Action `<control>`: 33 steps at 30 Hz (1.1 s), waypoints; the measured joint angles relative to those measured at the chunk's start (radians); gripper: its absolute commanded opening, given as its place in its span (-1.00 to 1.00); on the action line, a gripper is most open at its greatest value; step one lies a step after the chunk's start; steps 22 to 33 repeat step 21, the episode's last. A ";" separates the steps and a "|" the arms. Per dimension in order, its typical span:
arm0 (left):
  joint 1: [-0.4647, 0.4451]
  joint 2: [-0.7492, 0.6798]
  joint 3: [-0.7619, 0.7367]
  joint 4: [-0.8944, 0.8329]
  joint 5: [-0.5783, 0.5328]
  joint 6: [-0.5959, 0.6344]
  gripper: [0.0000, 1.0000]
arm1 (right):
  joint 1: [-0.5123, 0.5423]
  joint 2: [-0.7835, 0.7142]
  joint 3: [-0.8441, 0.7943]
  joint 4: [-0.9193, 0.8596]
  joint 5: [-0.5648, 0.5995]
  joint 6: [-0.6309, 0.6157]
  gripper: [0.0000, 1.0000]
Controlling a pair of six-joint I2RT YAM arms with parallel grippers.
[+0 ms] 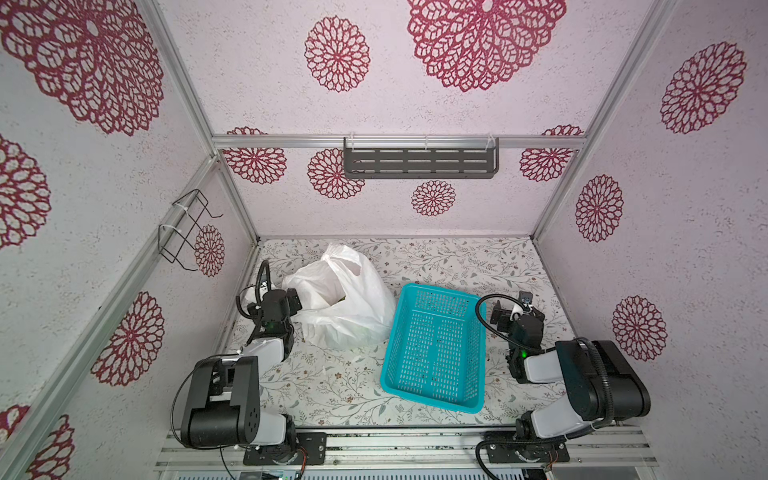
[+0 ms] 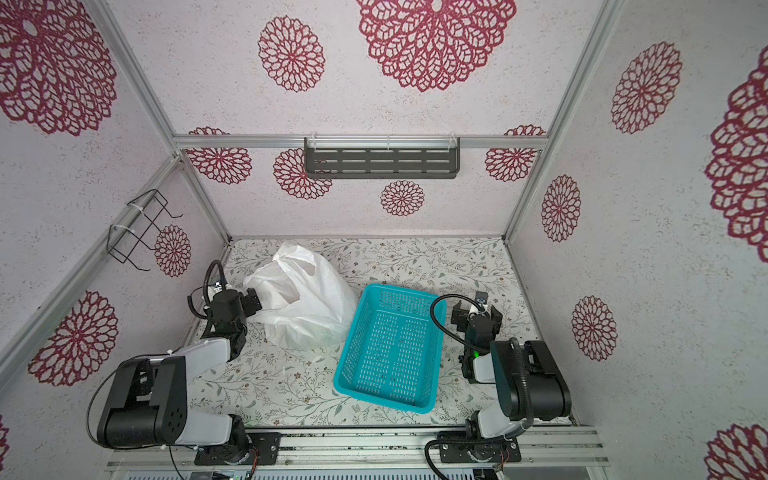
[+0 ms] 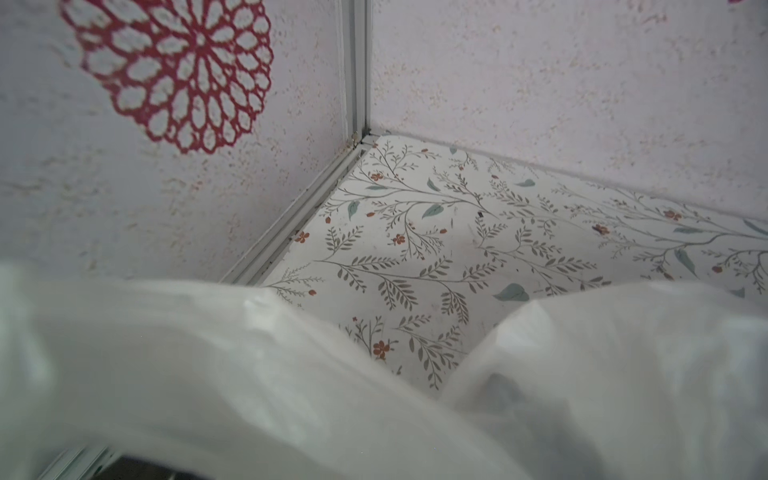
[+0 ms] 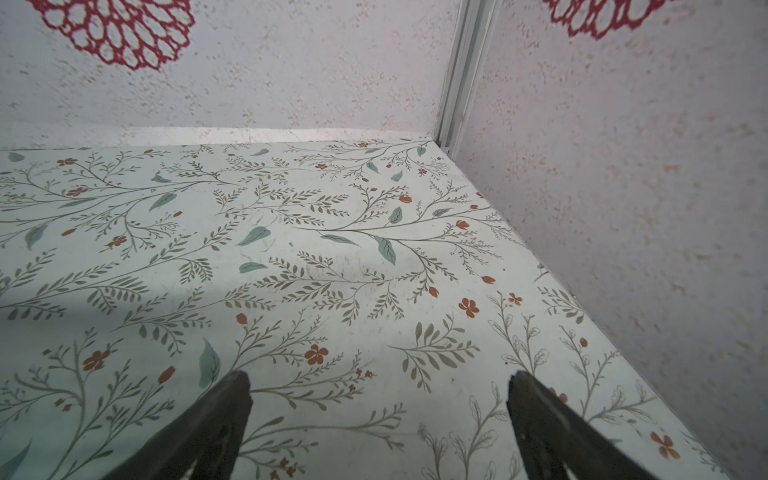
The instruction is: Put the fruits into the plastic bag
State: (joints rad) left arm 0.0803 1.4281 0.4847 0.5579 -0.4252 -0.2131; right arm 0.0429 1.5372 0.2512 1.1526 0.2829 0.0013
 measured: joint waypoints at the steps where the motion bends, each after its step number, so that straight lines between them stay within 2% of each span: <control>1: 0.010 0.003 -0.033 0.065 -0.002 -0.005 0.95 | 0.000 0.000 0.000 0.002 0.000 0.000 0.98; 3: 0.023 0.061 -0.096 0.227 0.003 0.001 0.95 | 0.000 0.000 0.000 0.002 0.000 0.000 0.98; 4: 0.023 0.102 -0.103 0.246 0.001 0.005 0.95 | 0.000 0.000 0.000 0.002 0.000 0.000 0.98; 14: 0.007 0.136 -0.078 0.302 0.005 0.027 0.95 | 0.000 0.000 0.000 0.002 -0.007 0.000 0.98; 33: 0.008 0.136 -0.077 0.306 0.006 0.027 0.95 | -0.016 0.000 0.000 0.001 -0.037 0.002 0.98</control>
